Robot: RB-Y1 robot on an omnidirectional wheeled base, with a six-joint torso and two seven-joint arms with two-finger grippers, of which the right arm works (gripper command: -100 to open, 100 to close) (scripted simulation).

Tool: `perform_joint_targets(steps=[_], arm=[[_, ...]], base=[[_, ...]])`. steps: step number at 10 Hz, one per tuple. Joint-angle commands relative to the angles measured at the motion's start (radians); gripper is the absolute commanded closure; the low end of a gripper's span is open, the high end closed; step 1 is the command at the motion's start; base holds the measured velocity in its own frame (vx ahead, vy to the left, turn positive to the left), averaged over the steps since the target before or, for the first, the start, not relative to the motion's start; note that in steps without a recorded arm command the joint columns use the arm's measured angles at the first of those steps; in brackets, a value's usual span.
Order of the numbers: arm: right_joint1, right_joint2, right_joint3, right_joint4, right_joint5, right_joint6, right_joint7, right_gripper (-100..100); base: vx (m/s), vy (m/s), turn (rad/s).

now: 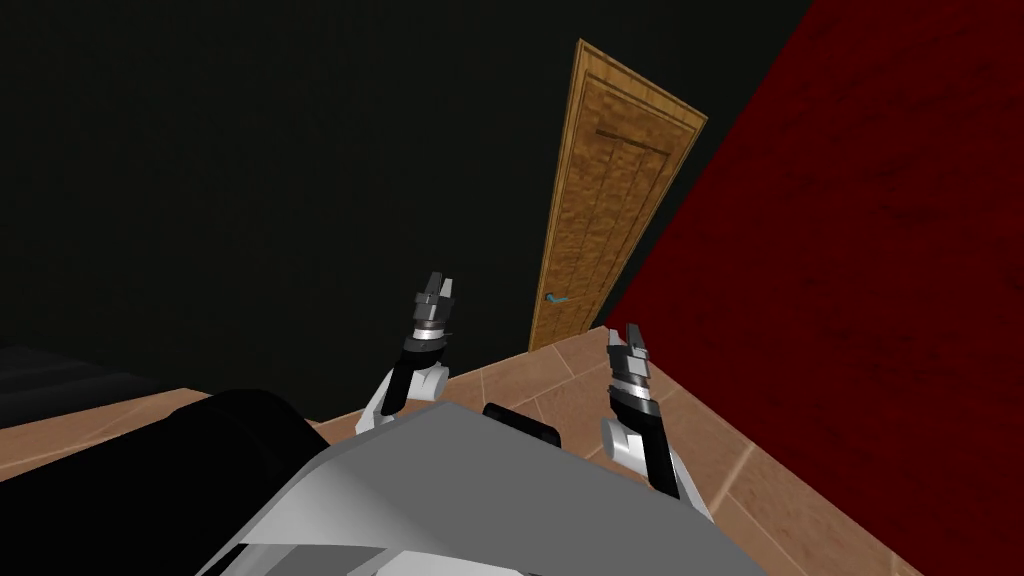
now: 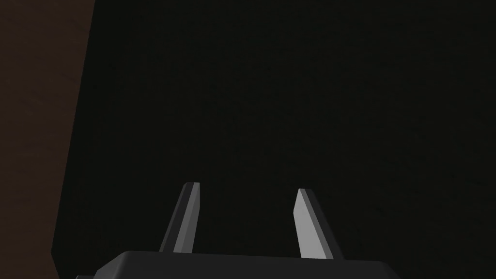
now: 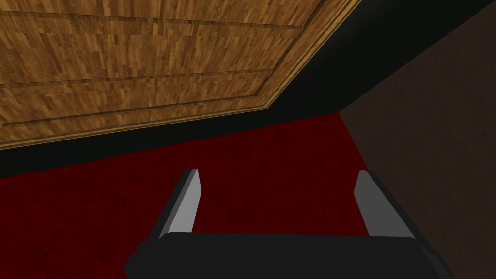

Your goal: Pull the door open

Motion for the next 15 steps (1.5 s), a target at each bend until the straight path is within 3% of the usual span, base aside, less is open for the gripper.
perform_joint_targets(steps=[1,15], arm=[[-0.017,-0.007,0.001,0.050,-0.006,-0.013,-0.005,-100],[-0.147,-0.059,-0.011,0.409,-0.056,-0.079,-0.045,-100]], base=[[0.074,-0.093,0.218],[0.043,-0.060,0.128]])
